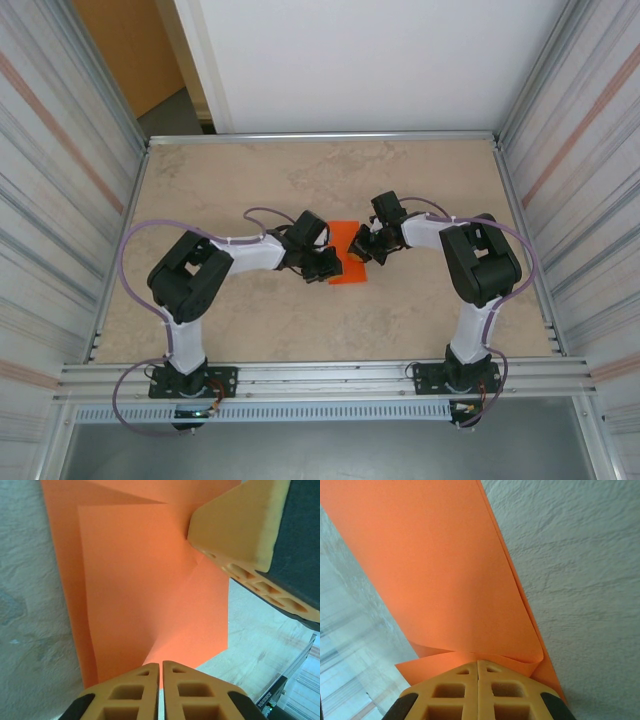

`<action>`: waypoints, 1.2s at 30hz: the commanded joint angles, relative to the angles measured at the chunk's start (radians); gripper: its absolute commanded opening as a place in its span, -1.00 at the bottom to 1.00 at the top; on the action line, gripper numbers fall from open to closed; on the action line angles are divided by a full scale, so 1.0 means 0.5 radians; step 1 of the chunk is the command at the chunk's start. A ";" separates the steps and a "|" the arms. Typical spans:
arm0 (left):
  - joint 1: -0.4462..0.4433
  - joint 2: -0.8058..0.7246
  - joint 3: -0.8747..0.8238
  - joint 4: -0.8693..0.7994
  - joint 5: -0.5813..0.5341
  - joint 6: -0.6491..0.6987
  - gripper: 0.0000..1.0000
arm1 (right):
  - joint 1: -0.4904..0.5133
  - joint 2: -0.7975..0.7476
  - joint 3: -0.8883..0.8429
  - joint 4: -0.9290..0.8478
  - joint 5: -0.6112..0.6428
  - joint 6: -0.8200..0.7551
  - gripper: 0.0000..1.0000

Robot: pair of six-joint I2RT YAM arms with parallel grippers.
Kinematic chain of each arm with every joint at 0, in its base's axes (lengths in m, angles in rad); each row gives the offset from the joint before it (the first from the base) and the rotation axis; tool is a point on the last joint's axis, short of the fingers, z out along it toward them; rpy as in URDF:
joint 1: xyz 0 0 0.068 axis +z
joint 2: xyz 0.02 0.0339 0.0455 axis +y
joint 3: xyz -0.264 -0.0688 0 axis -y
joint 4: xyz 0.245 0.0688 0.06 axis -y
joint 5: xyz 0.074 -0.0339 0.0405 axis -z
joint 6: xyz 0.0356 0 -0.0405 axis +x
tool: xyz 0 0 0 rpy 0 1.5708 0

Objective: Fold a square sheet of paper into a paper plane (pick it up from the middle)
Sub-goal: Fold the triangle a second time at the center of the table.

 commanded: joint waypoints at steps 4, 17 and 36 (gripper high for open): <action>0.024 0.041 -0.014 -0.066 -0.045 0.052 -0.81 | -0.013 0.180 -0.105 -0.245 0.253 0.023 -0.91; 0.037 0.045 -0.019 -0.118 -0.066 0.083 -0.82 | -0.011 0.186 -0.102 -0.251 0.256 0.022 -0.92; 0.040 0.049 -0.147 -0.130 -0.057 0.080 -0.83 | -0.011 0.190 -0.106 -0.267 0.271 0.015 -0.92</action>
